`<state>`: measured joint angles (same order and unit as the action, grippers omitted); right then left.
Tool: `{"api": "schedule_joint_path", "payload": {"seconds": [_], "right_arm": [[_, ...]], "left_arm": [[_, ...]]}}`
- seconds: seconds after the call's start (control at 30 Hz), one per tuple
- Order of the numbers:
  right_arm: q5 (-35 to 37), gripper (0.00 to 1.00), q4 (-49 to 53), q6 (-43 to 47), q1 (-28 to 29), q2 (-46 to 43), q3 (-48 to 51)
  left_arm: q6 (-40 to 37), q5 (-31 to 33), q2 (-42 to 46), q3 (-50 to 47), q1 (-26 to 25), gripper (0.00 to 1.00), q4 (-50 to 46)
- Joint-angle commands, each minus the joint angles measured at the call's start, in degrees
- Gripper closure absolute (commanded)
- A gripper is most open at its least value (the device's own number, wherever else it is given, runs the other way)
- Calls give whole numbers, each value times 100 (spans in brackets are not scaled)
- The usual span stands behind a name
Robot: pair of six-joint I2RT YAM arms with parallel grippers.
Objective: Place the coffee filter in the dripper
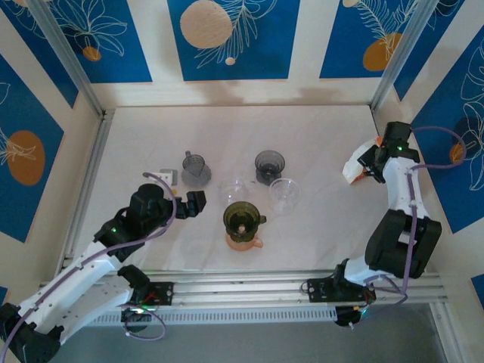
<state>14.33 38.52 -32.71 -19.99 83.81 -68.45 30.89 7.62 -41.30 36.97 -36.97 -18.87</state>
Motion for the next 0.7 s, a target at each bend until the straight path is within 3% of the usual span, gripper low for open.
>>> {"api": "schedule_joint_path", "payload": {"seconds": [0.0, 0.67], "right_arm": [[-567, 52, -204, 199, -238, 370, -371], [-429, 62, -170, 730, -269, 1527, -1132]], "left_arm": [[-79, 132, 121, -84, 48, 0, -18], [-140, 192, 5, -93, 50, 0, 24]]}}
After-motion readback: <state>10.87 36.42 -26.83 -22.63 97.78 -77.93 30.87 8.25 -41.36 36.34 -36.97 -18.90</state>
